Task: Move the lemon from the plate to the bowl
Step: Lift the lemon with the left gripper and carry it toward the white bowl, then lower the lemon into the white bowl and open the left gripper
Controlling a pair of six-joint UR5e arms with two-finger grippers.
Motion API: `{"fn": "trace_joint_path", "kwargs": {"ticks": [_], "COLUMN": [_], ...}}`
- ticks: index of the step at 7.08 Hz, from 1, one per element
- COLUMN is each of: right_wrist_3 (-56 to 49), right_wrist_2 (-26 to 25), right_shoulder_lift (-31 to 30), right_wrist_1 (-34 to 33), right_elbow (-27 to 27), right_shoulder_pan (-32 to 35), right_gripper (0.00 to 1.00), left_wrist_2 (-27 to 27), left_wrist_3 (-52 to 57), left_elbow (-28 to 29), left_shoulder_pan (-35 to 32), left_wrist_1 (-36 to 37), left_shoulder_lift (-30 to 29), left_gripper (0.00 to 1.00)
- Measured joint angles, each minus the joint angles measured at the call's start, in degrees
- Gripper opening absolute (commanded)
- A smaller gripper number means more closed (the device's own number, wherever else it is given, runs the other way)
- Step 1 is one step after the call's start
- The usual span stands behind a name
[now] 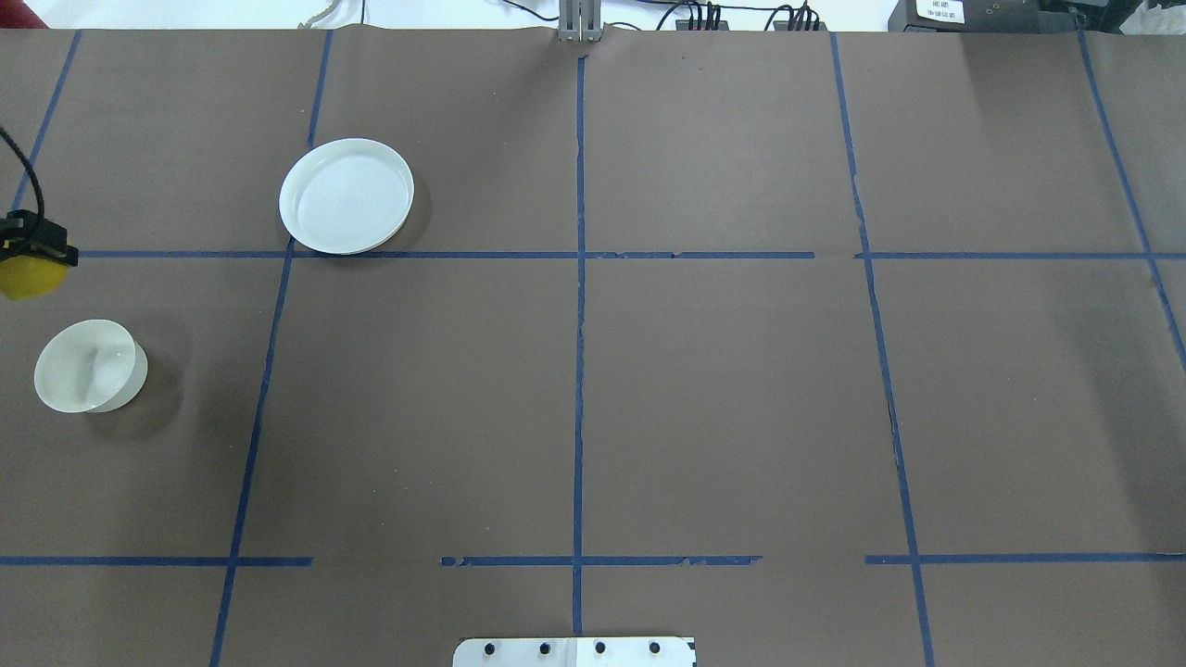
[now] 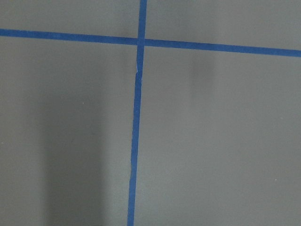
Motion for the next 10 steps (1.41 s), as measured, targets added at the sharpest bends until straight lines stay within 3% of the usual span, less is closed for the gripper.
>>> {"fn": "trace_joint_path", "kwargs": {"ticks": [3,7,8,9,10], "right_wrist_3": [0.01,0.01,0.01,0.01,0.01], "right_wrist_2": [0.0,0.0,0.0,0.0,0.0], "right_shoulder_lift": [0.0,0.0,0.0,0.0,0.0], "right_wrist_1": [0.0,0.0,0.0,0.0,0.0], "right_elbow": [0.0,0.0,0.0,0.0,0.0], "right_shoulder_pan": [0.0,0.0,0.0,0.0,0.0], "right_gripper": [1.0,1.0,1.0,1.0,1.0], "left_wrist_2": [4.56,6.29,6.32,6.35,6.39], "left_wrist_3": [-8.25,-16.54,-16.82,-16.84,-16.69], "left_elbow": [0.87,6.94,7.52,8.15,8.67], "left_shoulder_pan": [5.41,12.95,13.16,13.22,13.24], "left_wrist_1": [-10.64,-19.06,-19.4,-19.47,-19.49], "left_shoulder_lift": [6.34,5.8,5.18,4.54,4.18], "left_gripper": [0.01,0.04,0.58,0.99,1.0]}}
